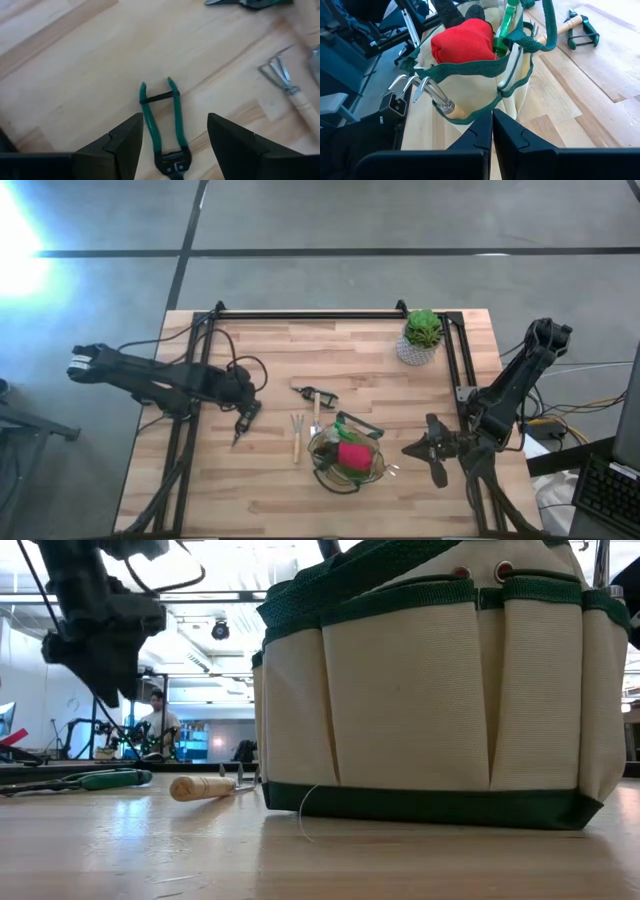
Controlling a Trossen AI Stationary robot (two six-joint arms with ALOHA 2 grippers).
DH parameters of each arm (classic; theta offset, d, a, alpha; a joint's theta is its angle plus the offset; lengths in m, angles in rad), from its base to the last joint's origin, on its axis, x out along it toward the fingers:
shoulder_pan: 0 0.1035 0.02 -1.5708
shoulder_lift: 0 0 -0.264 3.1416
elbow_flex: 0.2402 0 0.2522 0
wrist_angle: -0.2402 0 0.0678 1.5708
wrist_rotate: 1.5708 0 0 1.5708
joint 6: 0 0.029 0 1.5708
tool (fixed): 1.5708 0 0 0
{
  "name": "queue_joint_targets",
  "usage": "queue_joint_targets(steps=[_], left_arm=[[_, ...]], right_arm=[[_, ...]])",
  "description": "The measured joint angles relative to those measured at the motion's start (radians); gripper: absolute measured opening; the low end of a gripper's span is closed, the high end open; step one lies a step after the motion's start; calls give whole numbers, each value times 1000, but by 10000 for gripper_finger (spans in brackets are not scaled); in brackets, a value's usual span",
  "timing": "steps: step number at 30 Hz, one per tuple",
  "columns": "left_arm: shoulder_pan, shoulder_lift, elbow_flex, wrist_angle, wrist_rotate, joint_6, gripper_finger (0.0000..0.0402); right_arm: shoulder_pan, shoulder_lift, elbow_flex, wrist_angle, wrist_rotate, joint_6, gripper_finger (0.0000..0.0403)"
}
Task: Pick & Place Garden tools in Gardening bag
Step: Put the brown hand rake into the white gardening bag
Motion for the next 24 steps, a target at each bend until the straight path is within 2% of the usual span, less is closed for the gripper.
queue_joint_targets(steps=[15,24], left_arm=[[1,0,-142,67,0,-60,222],[2,0,-160,75,-19,-55,222]], right_arm=[[0,0,0,0,3,-1,8],[-27,0,0,1,4,-15,8]])
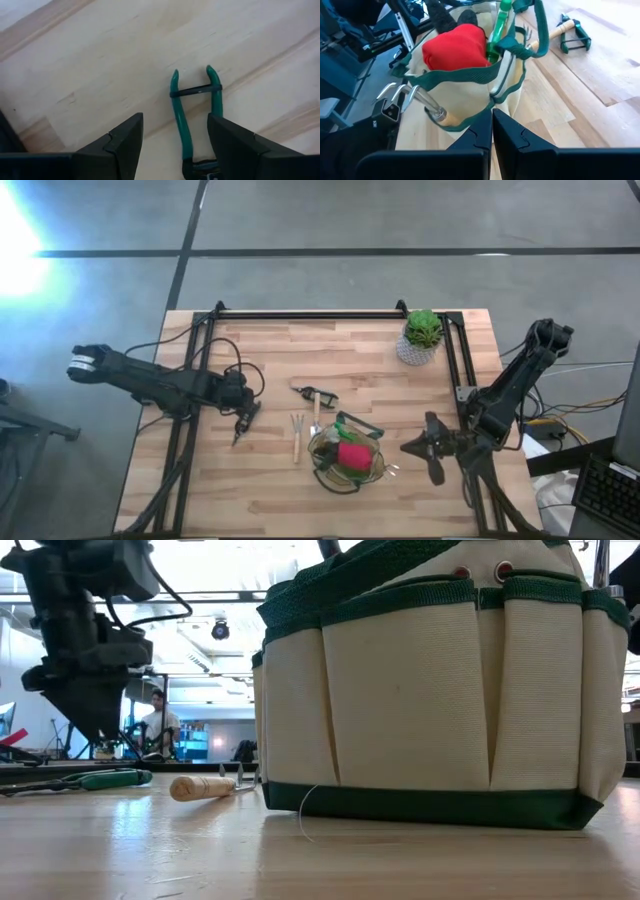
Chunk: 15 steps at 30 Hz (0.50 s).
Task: Pick & Place Garden tools in Gardening bag
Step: Put the brown hand rake into the white gardening bag
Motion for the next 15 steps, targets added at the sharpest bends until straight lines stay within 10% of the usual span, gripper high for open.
queue_joint_targets(steps=[15], left_arm=[[4,0,-137,176,19,-15,222]], right_arm=[[-11,-10,0,0,-1,-49,8]])
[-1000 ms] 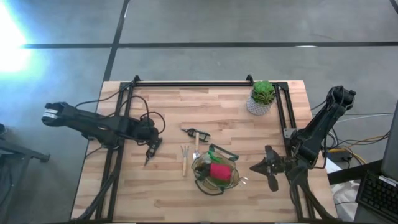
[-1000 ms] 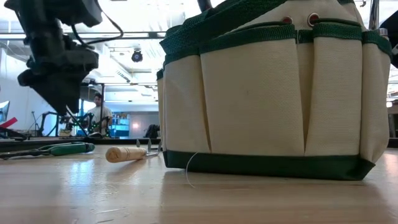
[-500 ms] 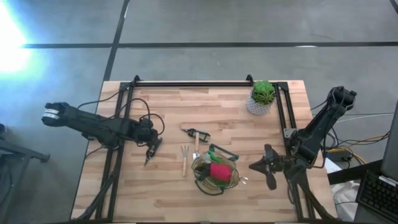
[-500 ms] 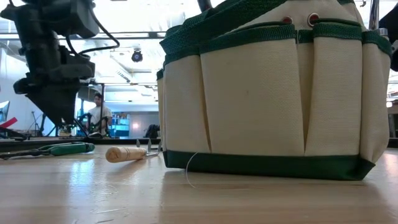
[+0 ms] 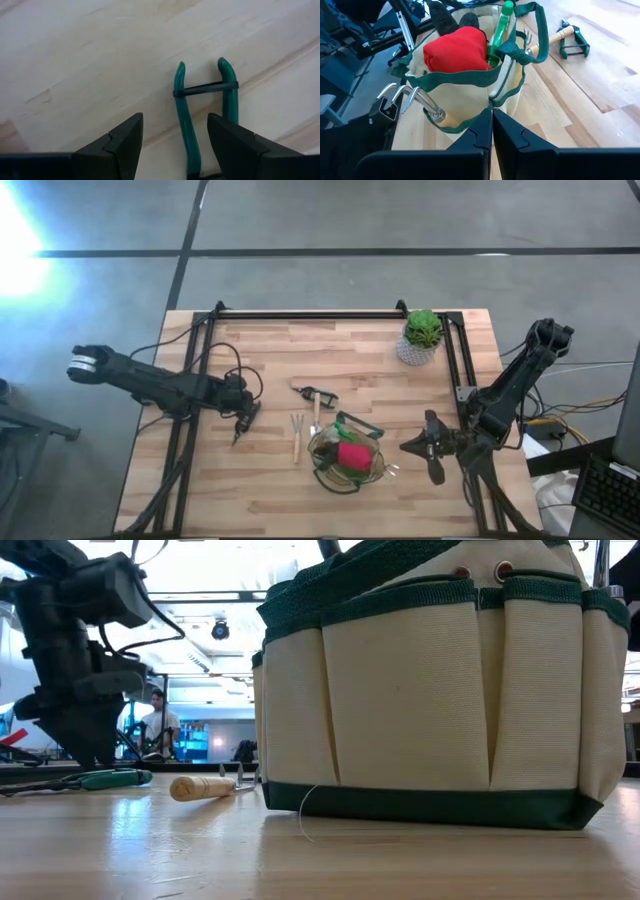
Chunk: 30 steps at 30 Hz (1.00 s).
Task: Pick & Place Garden tools in Gardening bag
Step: Put the brown hand rake into the white gardening bag
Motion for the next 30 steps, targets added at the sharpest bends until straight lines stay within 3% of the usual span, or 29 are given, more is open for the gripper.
queue_joint_targets(steps=[7,13,19,22,30], left_arm=[[0,0,-13,18,14,20,222],[0,-2,66,46,26,96,222],[-5,-1,87,347,143,103,222],[-29,18,82,490,154,80,222],[-123,151,120,568,165,50,222]], right_arm=[[-14,-10,0,-1,-1,-18,8],[-14,-11,0,0,-2,-24,8],[-14,-11,0,0,-2,-23,8],[-14,-11,0,0,-2,-24,8],[-14,-11,0,-1,-2,-31,8]])
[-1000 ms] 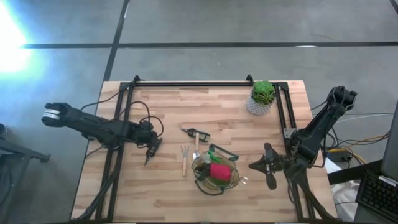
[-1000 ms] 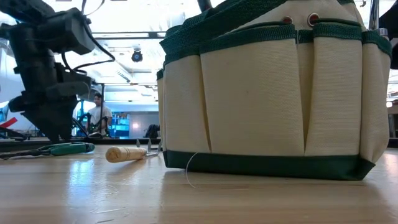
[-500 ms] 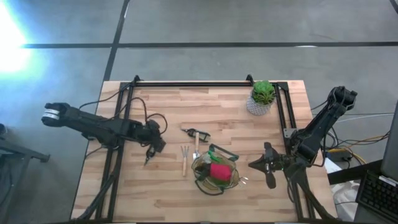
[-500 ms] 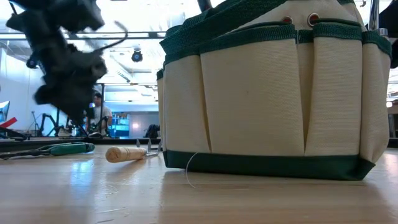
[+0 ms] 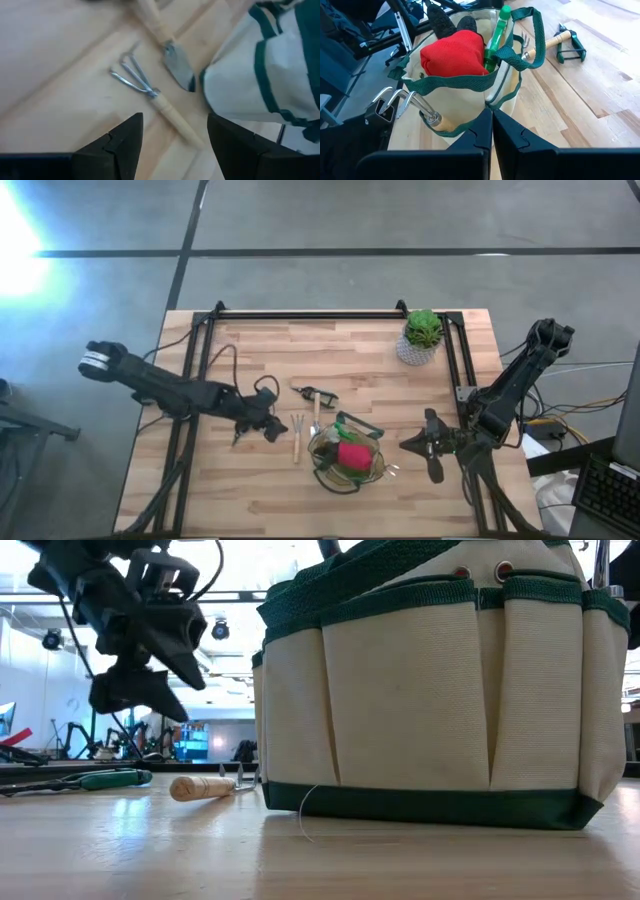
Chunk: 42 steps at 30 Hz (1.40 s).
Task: Pick & Place Garden tools in Gardening bag
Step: Put the brown hand rake into the white gardening bag
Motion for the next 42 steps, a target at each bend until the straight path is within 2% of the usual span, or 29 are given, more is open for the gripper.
queue_joint_targets(steps=[7,13,18,29,42], left_arm=[[-44,175,136,-45,40,-47,222],[-45,305,250,-196,35,-120,222],[-35,380,306,-209,22,-138,222],[-2,467,321,-209,0,-202,222],[10,491,321,-179,-35,-196,222]], right_arm=[[0,0,0,2,0,6,8],[0,0,0,2,0,4,8],[0,0,0,1,-1,1,8],[0,0,0,0,-1,1,8],[0,0,0,0,-1,0,8]])
